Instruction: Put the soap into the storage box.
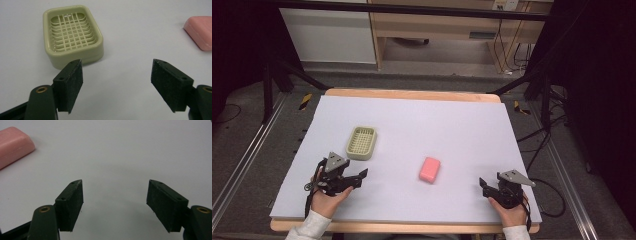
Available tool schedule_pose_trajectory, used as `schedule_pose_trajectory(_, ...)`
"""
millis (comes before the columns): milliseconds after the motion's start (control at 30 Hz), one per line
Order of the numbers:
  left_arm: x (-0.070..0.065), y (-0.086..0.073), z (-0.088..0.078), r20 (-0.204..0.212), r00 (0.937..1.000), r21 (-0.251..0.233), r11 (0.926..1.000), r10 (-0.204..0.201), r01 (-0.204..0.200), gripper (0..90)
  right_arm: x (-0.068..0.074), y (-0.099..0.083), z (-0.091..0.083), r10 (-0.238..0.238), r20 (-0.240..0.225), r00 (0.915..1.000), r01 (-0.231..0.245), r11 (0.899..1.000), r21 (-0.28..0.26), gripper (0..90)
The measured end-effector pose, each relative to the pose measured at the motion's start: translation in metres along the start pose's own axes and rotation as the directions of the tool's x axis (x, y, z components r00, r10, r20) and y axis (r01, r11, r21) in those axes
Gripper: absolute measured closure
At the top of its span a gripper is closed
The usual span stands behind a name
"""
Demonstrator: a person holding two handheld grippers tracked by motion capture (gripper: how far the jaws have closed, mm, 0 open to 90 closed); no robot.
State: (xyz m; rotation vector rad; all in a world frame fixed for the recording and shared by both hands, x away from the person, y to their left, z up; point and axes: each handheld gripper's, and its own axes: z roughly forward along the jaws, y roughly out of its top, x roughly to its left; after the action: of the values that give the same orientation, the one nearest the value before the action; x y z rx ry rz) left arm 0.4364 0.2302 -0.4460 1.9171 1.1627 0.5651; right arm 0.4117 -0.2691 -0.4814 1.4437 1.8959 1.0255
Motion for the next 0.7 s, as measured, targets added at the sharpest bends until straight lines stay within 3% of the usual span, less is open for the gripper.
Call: schedule_pose_trajectory(700,-0.023,0.015,0.007,0.033,0.9984,-0.008,0.999,0.045,-0.045,22.3,0.0,0.001,0.0,-0.009,0.009,0.9999,0.009,1.0,0.008,36.9)
